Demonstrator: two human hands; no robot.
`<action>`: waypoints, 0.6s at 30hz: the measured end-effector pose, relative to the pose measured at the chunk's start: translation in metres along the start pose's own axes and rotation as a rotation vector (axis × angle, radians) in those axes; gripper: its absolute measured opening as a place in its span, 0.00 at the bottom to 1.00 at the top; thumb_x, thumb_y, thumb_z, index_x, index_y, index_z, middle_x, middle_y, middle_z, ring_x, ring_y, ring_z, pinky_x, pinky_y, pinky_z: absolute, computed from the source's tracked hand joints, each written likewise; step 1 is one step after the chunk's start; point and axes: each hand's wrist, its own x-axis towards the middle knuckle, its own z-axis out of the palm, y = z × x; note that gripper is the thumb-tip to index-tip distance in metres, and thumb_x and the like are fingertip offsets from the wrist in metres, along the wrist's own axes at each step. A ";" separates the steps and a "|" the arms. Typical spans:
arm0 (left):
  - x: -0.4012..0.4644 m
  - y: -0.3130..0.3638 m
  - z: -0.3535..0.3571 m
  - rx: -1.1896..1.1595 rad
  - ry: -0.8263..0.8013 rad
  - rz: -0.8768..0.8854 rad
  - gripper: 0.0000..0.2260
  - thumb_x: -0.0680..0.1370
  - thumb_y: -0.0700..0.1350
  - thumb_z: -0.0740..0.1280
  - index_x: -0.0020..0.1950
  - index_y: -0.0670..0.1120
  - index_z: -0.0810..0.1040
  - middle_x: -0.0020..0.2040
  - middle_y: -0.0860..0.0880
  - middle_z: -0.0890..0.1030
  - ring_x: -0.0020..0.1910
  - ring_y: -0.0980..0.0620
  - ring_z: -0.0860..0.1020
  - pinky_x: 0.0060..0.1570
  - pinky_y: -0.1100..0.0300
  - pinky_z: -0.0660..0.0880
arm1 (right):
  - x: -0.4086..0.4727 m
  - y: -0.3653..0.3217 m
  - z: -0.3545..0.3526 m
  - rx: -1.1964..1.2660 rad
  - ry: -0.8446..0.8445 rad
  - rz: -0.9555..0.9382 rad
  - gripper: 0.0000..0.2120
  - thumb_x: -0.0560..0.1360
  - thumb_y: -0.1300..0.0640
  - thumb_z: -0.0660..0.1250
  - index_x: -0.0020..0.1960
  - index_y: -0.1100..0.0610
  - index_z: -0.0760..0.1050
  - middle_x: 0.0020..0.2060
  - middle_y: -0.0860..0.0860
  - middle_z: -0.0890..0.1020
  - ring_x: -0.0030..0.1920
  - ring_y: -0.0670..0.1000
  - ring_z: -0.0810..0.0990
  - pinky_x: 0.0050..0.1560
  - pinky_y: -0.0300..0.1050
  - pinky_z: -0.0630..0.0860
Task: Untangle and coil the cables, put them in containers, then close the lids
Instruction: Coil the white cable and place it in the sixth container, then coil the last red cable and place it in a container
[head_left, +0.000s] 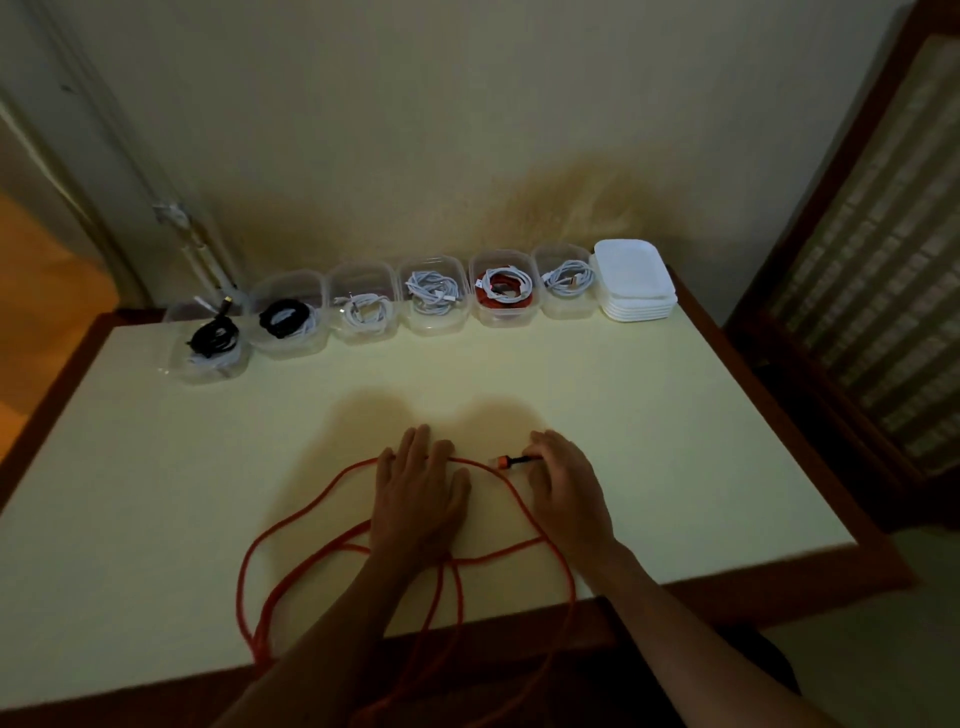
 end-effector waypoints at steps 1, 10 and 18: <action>-0.012 0.000 -0.001 -0.034 -0.002 0.011 0.35 0.72 0.63 0.37 0.71 0.51 0.66 0.79 0.47 0.57 0.79 0.49 0.49 0.75 0.50 0.44 | -0.011 -0.006 -0.004 0.064 0.033 0.001 0.23 0.79 0.47 0.51 0.57 0.60 0.79 0.57 0.54 0.81 0.62 0.54 0.77 0.63 0.38 0.69; -0.099 0.019 -0.031 -1.002 -0.023 -0.112 0.22 0.84 0.55 0.52 0.57 0.44 0.81 0.50 0.51 0.83 0.49 0.66 0.79 0.48 0.72 0.71 | -0.072 -0.043 -0.020 0.313 -0.048 -0.101 0.09 0.78 0.64 0.66 0.53 0.57 0.83 0.44 0.45 0.81 0.47 0.44 0.81 0.48 0.40 0.77; -0.131 0.011 -0.076 -1.302 -0.357 -0.131 0.13 0.83 0.43 0.59 0.49 0.39 0.80 0.31 0.47 0.77 0.35 0.47 0.79 0.38 0.59 0.76 | -0.091 -0.101 -0.044 0.386 -0.146 -0.117 0.09 0.79 0.64 0.65 0.54 0.53 0.81 0.40 0.45 0.81 0.35 0.38 0.77 0.39 0.33 0.71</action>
